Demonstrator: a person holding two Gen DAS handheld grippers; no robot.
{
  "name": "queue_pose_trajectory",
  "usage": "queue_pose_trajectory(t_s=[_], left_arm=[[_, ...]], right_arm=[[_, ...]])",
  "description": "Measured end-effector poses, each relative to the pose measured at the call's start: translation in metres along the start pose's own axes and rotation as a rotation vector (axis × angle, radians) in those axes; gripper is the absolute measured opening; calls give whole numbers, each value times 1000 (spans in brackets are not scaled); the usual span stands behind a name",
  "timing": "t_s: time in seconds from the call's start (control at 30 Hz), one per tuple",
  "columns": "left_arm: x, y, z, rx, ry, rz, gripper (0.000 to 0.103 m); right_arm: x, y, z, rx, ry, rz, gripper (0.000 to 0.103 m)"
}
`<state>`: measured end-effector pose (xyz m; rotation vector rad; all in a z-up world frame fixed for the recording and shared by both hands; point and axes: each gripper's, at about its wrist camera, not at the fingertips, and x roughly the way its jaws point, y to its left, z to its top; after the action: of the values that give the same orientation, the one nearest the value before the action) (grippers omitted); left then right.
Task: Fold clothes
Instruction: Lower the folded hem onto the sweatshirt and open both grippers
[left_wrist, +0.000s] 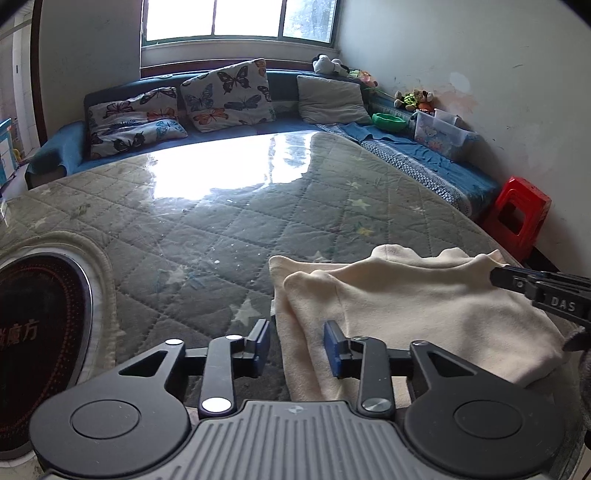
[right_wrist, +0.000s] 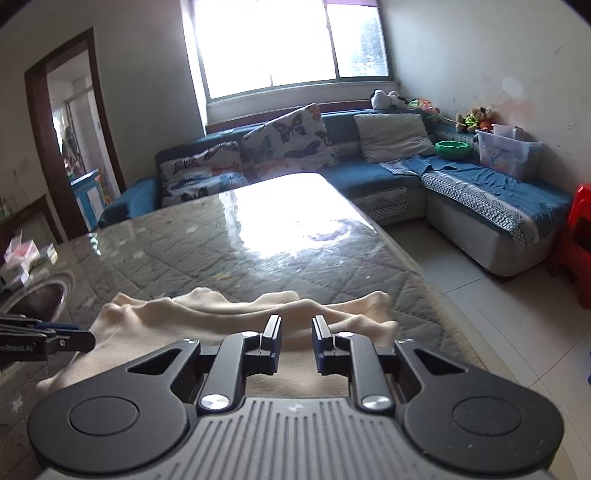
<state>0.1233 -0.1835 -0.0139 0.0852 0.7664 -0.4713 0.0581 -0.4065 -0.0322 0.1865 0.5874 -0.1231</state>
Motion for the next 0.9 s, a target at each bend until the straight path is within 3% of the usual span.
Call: queue_pose_trajectory(t_s=[0.07, 0.13, 0.53, 0.9], left_arm=[[-2, 0, -2, 13, -5, 5, 43], [-4, -1, -4, 28, -9, 7, 45], [-1, 1, -7, 32, -12, 21, 49], [-26, -17, -22, 104, -67, -6, 51]], right_arm=[[8, 4, 0, -5, 13, -2, 18], [15, 7, 1, -7, 25, -4, 28], [41, 23, 7, -40, 45, -40, 32], [-26, 33, -20, -71, 6, -13, 35]])
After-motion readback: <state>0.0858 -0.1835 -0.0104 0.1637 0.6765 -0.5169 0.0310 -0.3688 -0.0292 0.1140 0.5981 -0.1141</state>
